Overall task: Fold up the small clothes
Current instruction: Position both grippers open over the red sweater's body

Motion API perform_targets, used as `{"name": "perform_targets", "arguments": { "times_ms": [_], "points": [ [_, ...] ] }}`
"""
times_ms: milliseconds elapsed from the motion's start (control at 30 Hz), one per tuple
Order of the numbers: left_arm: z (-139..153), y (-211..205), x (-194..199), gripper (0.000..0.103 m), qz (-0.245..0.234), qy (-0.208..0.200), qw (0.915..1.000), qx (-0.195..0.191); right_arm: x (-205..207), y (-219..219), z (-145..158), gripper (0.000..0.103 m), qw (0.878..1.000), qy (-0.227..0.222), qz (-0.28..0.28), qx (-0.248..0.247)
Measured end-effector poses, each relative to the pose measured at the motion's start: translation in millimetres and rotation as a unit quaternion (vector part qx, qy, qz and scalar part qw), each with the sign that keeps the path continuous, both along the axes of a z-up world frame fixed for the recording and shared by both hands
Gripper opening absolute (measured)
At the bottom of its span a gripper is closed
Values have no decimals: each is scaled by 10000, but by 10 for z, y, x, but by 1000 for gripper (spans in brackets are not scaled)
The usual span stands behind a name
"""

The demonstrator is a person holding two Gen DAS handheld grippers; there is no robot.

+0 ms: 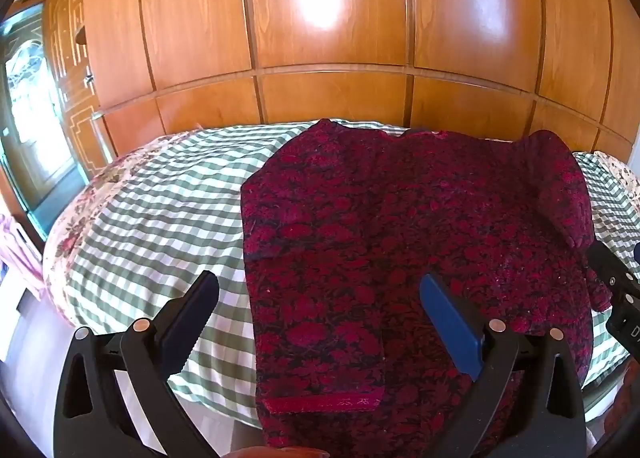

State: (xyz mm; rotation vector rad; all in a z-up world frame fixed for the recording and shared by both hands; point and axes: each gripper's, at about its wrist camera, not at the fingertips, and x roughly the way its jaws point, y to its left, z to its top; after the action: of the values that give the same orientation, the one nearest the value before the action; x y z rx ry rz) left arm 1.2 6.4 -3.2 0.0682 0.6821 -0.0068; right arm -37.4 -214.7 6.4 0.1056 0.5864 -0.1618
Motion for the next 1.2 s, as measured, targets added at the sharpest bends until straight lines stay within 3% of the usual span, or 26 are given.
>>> {"name": "perform_targets", "arguments": {
  "times_ms": [1200],
  "points": [
    [-106,21,57,100,70,297,9995,-25,34,67,-87,101,9997,231,115,23]
  ]
}}
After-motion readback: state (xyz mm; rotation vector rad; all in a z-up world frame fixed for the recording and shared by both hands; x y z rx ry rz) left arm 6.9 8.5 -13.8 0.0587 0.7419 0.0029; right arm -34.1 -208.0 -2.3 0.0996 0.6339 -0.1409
